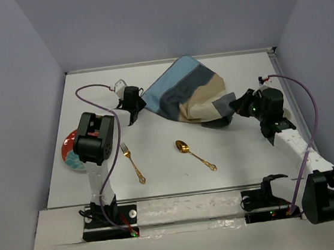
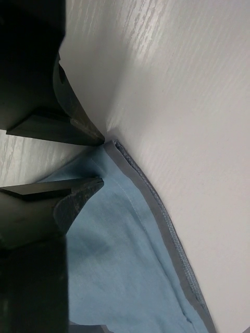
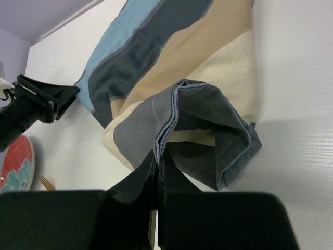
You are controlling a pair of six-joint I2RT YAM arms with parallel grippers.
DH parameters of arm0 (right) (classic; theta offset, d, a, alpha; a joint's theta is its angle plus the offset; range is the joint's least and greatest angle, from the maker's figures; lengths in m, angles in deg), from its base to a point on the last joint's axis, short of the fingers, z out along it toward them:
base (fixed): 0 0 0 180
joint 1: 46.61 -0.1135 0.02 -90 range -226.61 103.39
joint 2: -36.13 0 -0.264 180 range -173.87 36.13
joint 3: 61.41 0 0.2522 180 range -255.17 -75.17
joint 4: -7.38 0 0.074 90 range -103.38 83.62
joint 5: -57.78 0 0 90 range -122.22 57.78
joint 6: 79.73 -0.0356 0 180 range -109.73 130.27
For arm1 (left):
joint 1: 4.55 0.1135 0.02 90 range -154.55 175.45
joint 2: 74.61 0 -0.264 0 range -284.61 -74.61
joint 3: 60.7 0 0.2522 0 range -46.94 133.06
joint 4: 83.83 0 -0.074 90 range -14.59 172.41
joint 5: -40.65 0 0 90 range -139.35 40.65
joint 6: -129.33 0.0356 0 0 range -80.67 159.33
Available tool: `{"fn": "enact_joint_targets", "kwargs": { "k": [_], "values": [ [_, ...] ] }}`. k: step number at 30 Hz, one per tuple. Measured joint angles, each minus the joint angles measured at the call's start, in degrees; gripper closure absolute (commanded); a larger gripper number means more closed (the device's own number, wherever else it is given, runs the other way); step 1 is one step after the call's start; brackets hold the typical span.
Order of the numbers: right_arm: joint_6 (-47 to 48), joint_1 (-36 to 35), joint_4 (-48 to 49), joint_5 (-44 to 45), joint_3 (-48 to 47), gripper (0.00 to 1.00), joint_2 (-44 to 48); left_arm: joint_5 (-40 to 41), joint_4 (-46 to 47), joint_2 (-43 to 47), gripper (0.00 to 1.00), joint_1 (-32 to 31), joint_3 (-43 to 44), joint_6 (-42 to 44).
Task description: Set the dinner table for one person
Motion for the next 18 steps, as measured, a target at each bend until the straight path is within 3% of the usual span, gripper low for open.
{"fn": "enact_joint_targets", "kwargs": {
  "k": [4, 5, 12, 14, 18],
  "values": [
    [0.0, 0.0, 0.0, -0.2, 0.0, 1.00, 0.0, -0.1, -0.1, -0.9, 0.87, 0.0, 1.1, 0.4],
    [0.0, 0.0, 0.0, -0.3, 0.0, 1.00, 0.0, -0.3, -0.3, -1.0, 1.00, 0.0, 1.4, 0.7],
    [0.0, 0.0, 0.0, -0.5, 0.0, 1.00, -0.2, -1.2, -0.9, 0.7, 1.00, 0.0, 0.9, 2.9],
    [0.0, 0.0, 0.0, -0.7, 0.0, 1.00, -0.3, -1.7, -0.9, 5.3, 1.00, 0.0, -1.9, 3.5],
    [0.3, 0.0, -2.7, -0.1, -2.1, 1.00, 0.0, -2.7, -0.4, 23.1, 1.00, 0.0, -7.4, 3.8]
  ]
}}
